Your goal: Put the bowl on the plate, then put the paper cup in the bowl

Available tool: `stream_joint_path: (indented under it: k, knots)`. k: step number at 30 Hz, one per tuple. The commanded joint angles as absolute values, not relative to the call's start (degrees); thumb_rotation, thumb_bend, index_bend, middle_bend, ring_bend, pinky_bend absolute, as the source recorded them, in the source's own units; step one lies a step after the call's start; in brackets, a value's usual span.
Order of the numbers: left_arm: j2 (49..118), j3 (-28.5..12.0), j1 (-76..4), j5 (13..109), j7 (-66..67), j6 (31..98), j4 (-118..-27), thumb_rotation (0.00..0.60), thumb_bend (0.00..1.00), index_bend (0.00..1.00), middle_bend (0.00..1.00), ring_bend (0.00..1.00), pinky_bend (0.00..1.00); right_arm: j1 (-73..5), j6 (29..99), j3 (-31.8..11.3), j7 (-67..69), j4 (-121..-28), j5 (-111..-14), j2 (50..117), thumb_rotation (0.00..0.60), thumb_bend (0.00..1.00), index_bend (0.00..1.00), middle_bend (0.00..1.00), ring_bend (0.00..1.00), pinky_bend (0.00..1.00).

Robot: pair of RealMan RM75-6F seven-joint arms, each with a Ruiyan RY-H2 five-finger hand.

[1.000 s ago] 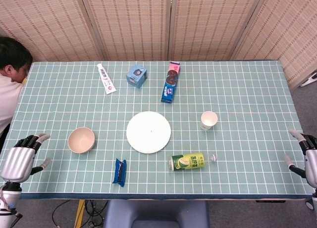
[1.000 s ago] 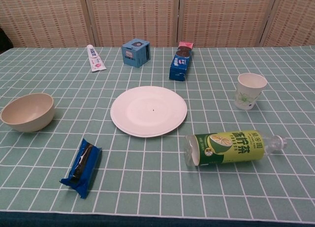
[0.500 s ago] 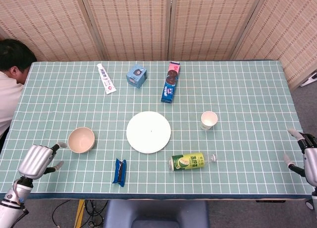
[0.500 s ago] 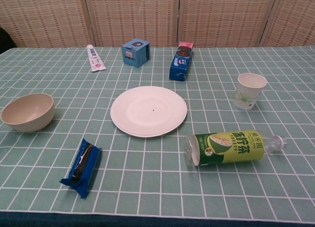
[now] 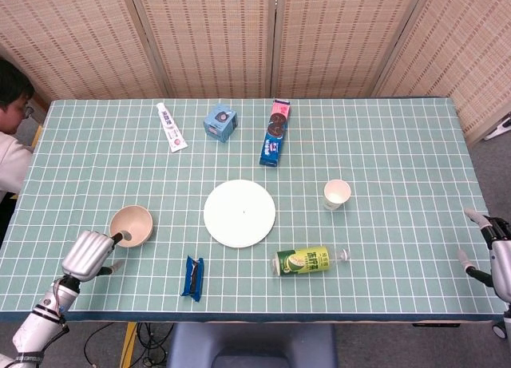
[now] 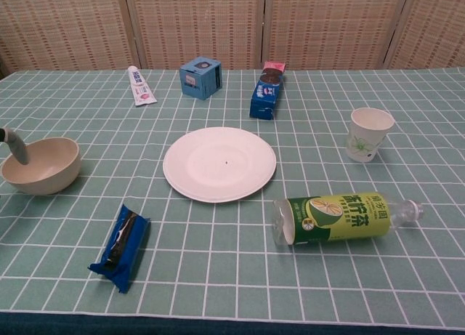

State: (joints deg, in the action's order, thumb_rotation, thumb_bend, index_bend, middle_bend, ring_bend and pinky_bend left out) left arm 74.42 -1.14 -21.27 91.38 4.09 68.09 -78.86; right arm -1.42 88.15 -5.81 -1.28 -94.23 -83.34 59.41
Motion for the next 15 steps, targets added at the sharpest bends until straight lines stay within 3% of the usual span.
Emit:
stream_joint_path:
  k: [1, 15]
  knots:
    - [75.7, -1.4, -22.4, 90.6, 4.6, 66.6, -77.7, 0.6, 0.22, 0.37, 0.96, 0.93, 0.99, -1.3, 88.2, -5.8, -1.1, -94.2, -83.3, 59.4, 0.6, 0.26, 0.19, 0.29, 0.23, 0.29]
    - [78.4, -1.5, -24.9, 87.6, 5.9, 62.8, -74.7, 0.6, 0.26, 0.46, 0.97, 0.93, 1.0, -0.7, 88.3, -5.6, -0.1, -93.4, -82.8, 59.6, 0.6, 0.26, 0.19, 0.29, 0.23, 0.3]
